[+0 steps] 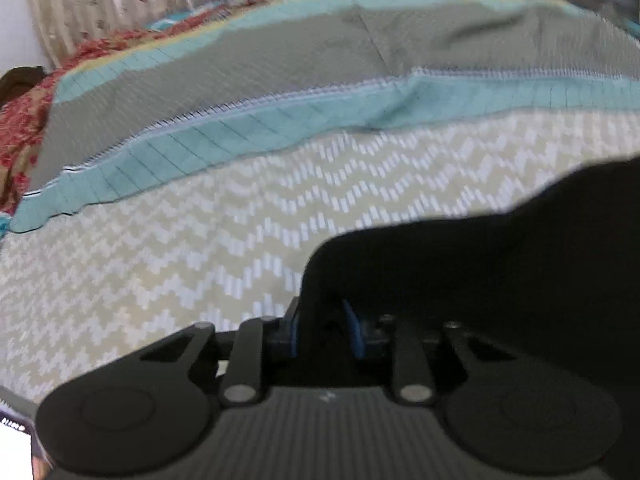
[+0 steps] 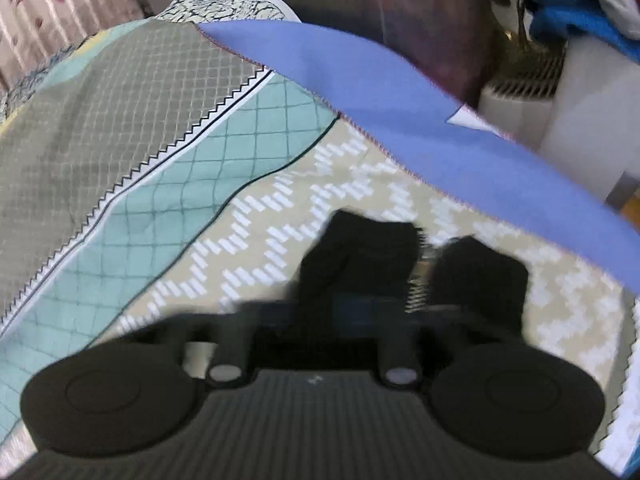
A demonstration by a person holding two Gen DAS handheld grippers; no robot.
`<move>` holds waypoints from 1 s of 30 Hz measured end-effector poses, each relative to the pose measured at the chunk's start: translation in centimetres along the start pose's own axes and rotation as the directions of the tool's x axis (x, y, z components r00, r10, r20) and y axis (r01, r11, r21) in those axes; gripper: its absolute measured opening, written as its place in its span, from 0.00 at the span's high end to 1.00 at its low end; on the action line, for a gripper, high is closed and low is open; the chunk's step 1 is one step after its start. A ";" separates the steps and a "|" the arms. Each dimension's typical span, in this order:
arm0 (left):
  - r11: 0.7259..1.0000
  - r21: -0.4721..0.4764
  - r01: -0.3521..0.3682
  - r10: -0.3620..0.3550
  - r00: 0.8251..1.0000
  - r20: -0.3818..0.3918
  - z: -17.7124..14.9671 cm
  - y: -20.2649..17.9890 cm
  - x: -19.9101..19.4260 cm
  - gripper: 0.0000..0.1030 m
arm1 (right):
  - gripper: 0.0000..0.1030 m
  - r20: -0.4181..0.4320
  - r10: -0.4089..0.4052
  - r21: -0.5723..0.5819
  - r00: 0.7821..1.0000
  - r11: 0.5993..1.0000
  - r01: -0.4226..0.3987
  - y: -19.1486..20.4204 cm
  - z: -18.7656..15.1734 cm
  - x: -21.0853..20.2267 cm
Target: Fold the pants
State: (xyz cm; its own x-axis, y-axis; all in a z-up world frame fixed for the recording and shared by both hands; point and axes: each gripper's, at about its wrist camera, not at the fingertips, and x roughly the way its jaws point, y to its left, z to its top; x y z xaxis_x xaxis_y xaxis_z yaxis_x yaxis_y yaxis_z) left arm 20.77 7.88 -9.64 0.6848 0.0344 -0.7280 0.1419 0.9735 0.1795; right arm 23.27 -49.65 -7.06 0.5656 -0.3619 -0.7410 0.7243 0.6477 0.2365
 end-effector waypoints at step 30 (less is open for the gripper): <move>0.986 -0.128 0.111 -0.090 0.982 0.164 -17.3 1.3 -22.6 0.80 | 0.93 0.129 0.229 0.544 0.965 0.797 -0.262 -34.9 -19.8 -23.3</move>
State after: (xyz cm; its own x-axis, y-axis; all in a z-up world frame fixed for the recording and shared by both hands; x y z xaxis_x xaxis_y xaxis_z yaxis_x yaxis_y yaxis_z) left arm -6.91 12.28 -4.39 0.7770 -0.0908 -0.6229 0.1249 0.9921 0.0113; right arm -23.01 -50.59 -10.45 0.7624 -0.2879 -0.5796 0.6438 0.2469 0.7242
